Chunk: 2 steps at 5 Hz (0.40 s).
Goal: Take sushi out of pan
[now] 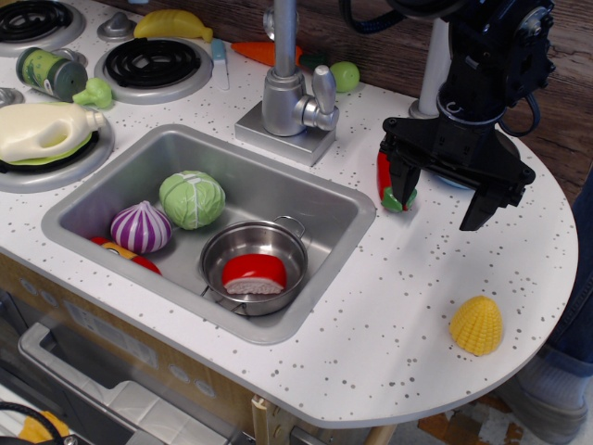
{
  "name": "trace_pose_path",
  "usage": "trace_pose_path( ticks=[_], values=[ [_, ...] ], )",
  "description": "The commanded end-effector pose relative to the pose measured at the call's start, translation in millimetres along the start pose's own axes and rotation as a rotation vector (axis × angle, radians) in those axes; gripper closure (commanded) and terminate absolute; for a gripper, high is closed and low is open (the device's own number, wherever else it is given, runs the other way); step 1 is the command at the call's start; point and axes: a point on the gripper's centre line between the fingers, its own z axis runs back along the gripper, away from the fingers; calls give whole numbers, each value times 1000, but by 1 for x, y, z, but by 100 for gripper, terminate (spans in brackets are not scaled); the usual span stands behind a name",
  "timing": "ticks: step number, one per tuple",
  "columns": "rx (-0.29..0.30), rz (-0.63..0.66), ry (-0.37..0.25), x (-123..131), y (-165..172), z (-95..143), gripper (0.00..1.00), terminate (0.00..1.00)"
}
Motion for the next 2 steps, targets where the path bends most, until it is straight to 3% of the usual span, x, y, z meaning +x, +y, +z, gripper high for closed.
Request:
trace_pose_path(
  ticks=[1,2],
  values=[
    [0,0,0,0,0,0,0,0],
    [-12,-213,36,-21,36,9,0,0]
  ],
)
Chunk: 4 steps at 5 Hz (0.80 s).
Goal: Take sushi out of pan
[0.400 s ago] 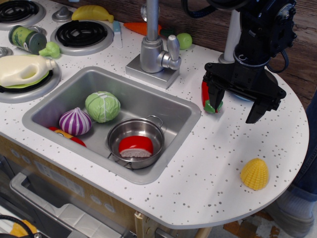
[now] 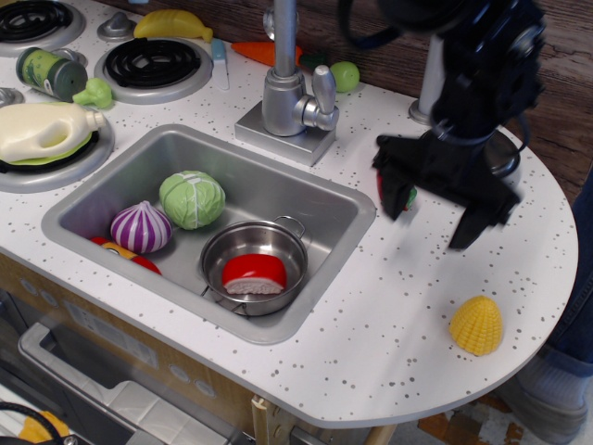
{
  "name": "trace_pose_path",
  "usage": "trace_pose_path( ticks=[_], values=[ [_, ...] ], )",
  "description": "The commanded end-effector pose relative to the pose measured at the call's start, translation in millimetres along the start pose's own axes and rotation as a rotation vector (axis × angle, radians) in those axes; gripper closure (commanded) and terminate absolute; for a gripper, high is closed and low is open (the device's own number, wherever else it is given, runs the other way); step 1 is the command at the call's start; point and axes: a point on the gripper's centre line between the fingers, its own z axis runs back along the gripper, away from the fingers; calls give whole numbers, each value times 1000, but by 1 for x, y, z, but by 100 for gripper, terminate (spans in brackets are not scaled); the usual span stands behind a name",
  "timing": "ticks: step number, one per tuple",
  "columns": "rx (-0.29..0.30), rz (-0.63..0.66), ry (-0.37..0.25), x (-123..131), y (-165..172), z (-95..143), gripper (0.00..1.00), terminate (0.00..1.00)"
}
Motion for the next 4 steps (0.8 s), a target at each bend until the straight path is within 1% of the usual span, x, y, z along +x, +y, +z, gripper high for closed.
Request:
trace_pose_path(
  ticks=[1,2,3,4],
  values=[
    [11,-234,-32,-25,53,21,0,0],
    [-13,-349,-64,-46,80,0,0,0],
    [-26,-404,-138,-55,91,-27,0,0],
    [5,-460,-198,-59,99,-49,0,0]
  ],
)
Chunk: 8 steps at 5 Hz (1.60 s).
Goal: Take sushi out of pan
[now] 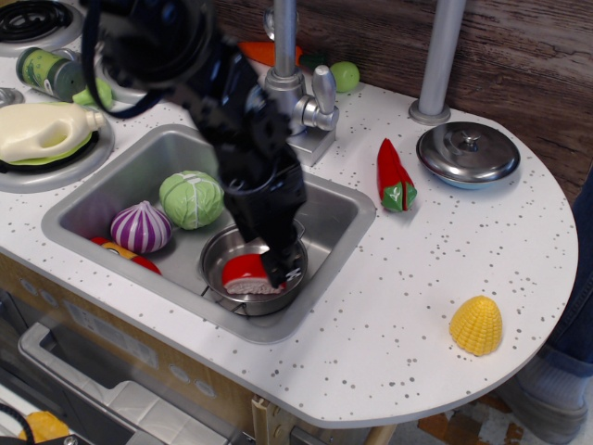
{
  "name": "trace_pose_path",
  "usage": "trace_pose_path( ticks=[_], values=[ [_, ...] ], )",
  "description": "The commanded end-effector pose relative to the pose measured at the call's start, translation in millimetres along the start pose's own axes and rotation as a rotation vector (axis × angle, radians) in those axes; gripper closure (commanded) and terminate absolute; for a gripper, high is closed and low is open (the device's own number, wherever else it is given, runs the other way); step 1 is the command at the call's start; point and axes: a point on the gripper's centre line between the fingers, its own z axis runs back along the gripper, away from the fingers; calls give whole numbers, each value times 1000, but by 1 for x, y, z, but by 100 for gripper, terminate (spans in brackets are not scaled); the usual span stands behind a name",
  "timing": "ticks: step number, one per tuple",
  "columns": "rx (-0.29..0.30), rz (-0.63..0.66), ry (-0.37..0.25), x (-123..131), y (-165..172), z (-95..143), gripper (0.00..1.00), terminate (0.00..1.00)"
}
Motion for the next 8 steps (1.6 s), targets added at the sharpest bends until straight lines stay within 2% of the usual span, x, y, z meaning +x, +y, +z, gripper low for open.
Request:
trace_pose_path(
  ticks=[1,5,6,8],
  values=[
    [72,-78,-52,-4,10,-13,0,0],
    [68,-107,-93,-13,30,-43,0,0],
    [57,-57,-82,-13,33,-47,100,0],
    [4,44,-18,-6,29,-27,100,0]
  ],
)
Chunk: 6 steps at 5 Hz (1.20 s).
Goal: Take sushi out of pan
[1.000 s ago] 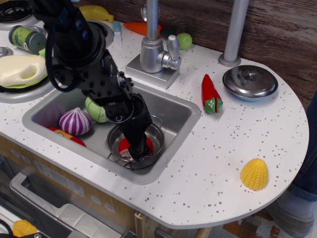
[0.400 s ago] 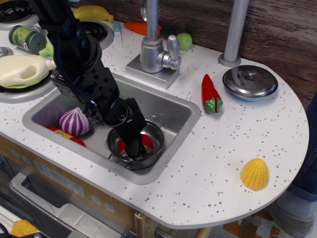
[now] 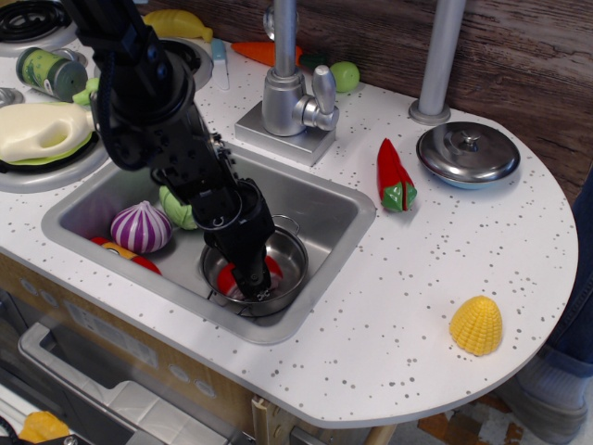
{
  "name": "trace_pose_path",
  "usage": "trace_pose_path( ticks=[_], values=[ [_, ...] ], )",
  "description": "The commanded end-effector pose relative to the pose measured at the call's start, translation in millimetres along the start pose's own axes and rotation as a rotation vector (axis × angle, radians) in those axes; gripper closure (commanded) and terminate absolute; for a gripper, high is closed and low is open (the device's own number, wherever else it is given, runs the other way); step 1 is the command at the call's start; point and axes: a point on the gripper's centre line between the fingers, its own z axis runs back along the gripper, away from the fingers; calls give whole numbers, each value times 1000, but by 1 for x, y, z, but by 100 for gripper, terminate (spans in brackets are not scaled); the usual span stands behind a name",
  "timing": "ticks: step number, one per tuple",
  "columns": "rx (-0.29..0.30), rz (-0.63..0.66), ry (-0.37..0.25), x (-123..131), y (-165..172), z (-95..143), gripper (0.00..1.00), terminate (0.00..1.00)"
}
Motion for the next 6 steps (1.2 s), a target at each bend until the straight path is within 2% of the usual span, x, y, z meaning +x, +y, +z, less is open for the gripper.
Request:
trace_pose_path(
  ticks=[1,2,3,5,6],
  values=[
    [28,81,29,26,10,43,100,0],
    [40,122,63,40,2,70,100,0],
    [27,183,74,54,-18,89,100,0],
    [-8,319,-12,63,-71,78,100,0],
    [10,347,-51,65,-83,72,100,0]
  ],
)
